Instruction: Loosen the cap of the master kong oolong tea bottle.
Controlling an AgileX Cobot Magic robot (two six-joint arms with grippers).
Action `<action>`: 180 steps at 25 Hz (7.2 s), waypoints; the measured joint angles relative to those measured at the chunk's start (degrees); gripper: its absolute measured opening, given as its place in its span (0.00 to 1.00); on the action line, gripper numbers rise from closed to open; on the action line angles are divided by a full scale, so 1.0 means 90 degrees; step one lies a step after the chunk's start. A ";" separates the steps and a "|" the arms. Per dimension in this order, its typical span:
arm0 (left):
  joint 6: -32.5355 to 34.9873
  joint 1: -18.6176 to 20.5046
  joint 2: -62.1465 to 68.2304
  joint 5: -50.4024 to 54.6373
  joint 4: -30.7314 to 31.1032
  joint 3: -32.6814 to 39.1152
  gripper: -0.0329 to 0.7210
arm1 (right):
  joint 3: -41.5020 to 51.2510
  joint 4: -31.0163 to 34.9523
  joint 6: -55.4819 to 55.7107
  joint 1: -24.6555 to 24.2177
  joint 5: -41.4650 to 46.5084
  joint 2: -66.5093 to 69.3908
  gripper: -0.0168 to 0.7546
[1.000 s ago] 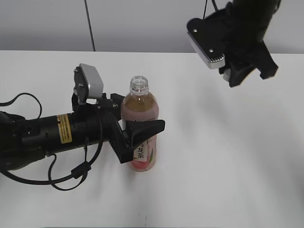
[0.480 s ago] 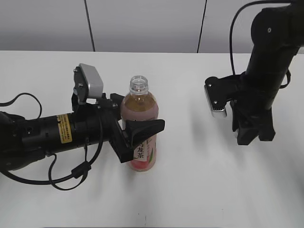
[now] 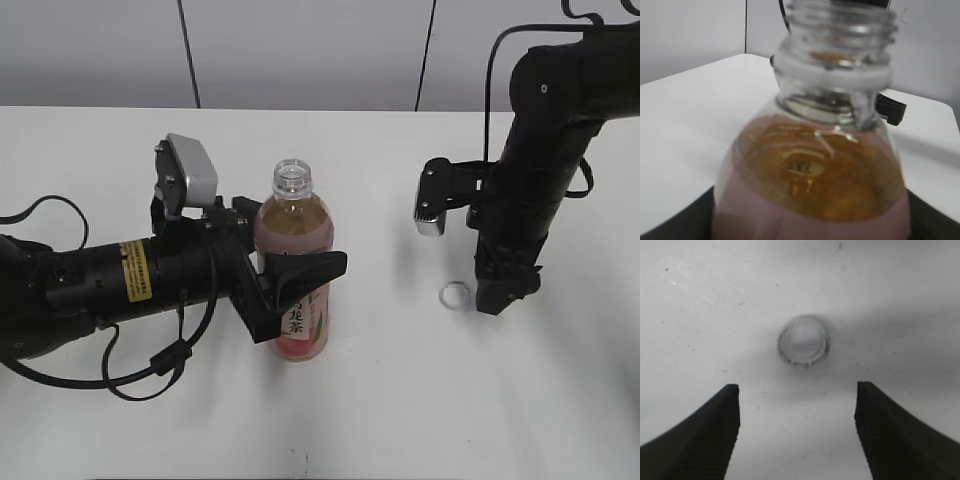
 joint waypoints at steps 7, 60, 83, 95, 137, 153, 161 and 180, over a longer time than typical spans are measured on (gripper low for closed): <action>0.0000 0.0000 0.0000 -0.0001 0.0000 0.0000 0.62 | -0.1276 -0.0477 0.1954 0.0000 0.1399 0.0000 0.75; -0.0904 -0.0001 -0.2472 0.1025 -0.0161 0.0005 0.82 | 0.4268 -0.1001 0.6647 0.0000 0.2358 -1.1256 0.69; -0.1135 -0.0001 -0.4819 0.7126 -0.1492 0.0005 0.82 | 0.4274 -0.1055 0.6647 0.0000 0.2358 -1.1256 0.69; -0.0777 -0.0537 -0.6597 1.0318 -0.4125 0.0011 0.82 | 0.4286 -0.1055 0.6647 0.0000 0.2358 -1.1256 0.69; 0.1657 -0.0833 -1.1381 1.4244 -0.4722 0.0475 0.79 | 0.4600 -0.0943 0.6942 0.0000 0.1585 -1.1256 0.69; 0.1657 0.2487 -1.1790 1.4221 -0.4701 0.0482 0.79 | 0.4600 -0.0932 0.6942 -0.2160 0.1551 -1.2697 0.69; 0.1657 0.2775 -1.2649 1.4207 -0.4702 0.0482 0.79 | 0.4600 -0.0938 0.6942 -0.1945 0.1544 -1.2755 0.69; 0.1657 0.2775 -1.2649 1.4208 -0.4702 0.0482 0.79 | 0.4600 -0.0938 0.6944 -0.1561 0.1544 -1.2755 0.68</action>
